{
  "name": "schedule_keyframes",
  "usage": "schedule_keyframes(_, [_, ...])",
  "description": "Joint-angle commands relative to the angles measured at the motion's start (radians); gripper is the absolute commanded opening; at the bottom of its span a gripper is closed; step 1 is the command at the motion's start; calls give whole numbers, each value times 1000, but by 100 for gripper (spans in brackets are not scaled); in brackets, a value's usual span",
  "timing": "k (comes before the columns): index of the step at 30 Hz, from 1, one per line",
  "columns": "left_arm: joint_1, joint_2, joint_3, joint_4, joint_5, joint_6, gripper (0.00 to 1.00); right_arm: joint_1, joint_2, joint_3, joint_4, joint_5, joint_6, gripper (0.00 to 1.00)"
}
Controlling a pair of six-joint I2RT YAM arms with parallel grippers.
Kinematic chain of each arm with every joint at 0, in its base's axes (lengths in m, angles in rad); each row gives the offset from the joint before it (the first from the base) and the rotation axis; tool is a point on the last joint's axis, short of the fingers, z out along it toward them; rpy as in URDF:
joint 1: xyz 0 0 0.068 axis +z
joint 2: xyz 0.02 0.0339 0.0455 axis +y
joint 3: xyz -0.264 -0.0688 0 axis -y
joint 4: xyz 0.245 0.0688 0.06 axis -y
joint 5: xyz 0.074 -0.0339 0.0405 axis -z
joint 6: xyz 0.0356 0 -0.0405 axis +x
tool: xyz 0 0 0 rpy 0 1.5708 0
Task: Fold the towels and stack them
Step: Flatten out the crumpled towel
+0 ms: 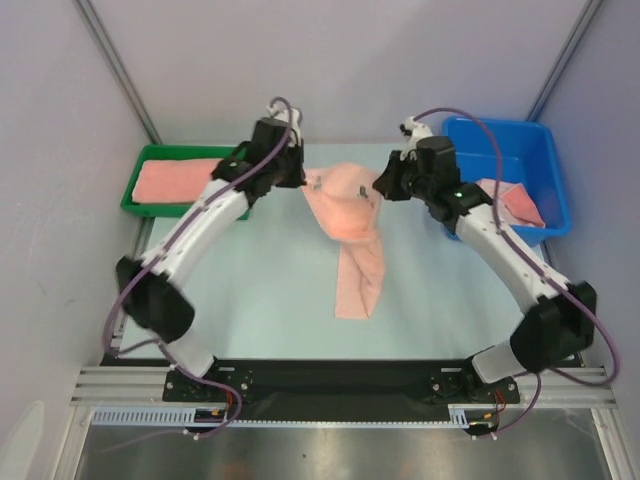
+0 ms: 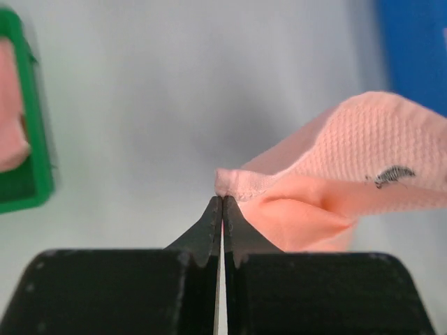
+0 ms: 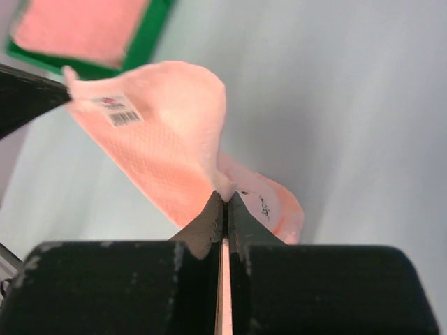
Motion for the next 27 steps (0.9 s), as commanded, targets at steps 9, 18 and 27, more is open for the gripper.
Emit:
schedule_keyframes(9, [-157,-675,-142,114,68,20,0,98,-664,5,-109,-46,-48,0])
schedule_keyframes(18, [-314,-735,-110,99,113,-39,0,161,-831,-109,92,-132,47,0])
schedule_keyframes(27, [-311,-675,1,-35,-105,24,0,161,-726,-34,81,-1,12,0])
